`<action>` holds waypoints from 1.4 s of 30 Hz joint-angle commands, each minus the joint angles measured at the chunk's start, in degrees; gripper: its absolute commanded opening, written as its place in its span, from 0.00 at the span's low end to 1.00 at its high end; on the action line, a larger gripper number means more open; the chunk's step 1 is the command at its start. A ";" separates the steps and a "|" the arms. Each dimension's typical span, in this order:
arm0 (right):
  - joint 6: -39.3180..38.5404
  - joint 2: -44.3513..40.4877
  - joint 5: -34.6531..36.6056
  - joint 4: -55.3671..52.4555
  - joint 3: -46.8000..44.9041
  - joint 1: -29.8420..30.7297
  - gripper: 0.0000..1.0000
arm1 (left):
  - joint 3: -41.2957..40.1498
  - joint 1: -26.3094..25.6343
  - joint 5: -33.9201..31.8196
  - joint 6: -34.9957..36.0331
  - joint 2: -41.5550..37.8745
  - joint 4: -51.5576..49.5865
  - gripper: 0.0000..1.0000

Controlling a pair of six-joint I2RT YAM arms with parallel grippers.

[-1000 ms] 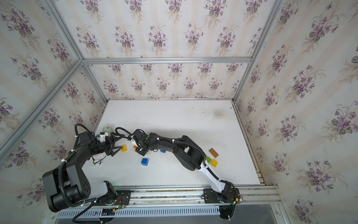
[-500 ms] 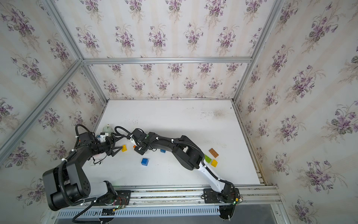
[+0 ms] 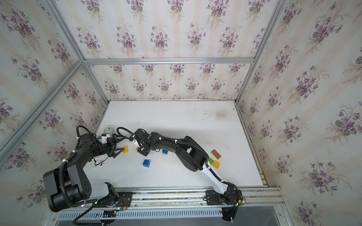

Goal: Assemble a fork with lego
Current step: Pick up the lego brick from the center of the board, then assemble the lego brick with the lego brick.

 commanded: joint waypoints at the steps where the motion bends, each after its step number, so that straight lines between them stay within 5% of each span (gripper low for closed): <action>1: -4.05 -3.46 -5.83 0.61 -0.52 -1.05 0.23 | 0.45 0.02 1.39 0.75 -0.09 0.17 1.00; 7: -13.59 -7.83 -13.58 -2.52 -0.38 -3.91 0.24 | 0.63 -0.69 3.23 0.43 0.26 1.02 1.00; 18: -28.81 -8.04 -20.47 -10.19 2.26 -10.56 0.24 | 4.60 -13.69 3.09 -3.46 8.51 8.96 1.00; 24: -28.87 -5.67 -20.25 -11.06 4.79 -11.73 0.24 | 6.52 -18.07 2.44 -5.06 12.57 12.47 1.00; 31: -27.78 -4.19 -19.63 -10.10 4.73 -12.95 0.24 | 7.89 -21.99 2.61 -6.62 17.12 16.62 0.87; 42: -26.72 -2.57 -20.89 -9.93 5.90 -13.62 0.24 | 8.49 -23.98 3.11 -7.65 20.96 19.88 0.79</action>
